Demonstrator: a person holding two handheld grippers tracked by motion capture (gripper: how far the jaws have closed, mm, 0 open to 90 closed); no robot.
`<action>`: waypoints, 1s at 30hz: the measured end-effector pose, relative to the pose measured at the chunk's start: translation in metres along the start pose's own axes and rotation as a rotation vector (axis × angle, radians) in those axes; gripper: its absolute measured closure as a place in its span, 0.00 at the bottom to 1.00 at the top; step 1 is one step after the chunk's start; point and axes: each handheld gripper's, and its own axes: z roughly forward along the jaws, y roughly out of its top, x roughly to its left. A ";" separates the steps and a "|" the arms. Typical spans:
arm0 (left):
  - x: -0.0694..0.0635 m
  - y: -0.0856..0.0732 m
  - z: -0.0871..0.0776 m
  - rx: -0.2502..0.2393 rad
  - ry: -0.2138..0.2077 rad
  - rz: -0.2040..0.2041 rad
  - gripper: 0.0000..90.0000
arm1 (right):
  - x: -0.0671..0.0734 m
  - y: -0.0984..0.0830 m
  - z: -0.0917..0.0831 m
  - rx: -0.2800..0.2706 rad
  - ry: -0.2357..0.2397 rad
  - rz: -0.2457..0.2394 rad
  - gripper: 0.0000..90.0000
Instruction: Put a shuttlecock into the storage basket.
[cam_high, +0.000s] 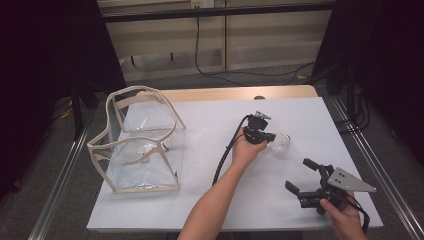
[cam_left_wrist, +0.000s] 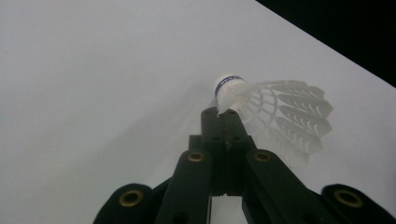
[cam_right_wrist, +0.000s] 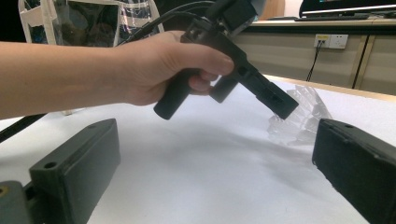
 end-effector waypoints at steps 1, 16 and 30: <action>0.000 0.000 -0.002 0.001 -0.009 -0.006 1.00 | 0.000 0.000 0.000 0.002 0.000 -0.002 0.01; -0.001 0.004 -0.036 0.064 -0.121 0.007 1.00 | 0.000 0.000 0.001 0.003 0.002 -0.004 0.01; -0.006 0.008 -0.066 0.088 -0.172 0.014 1.00 | 0.001 0.000 0.002 0.002 0.001 -0.003 0.01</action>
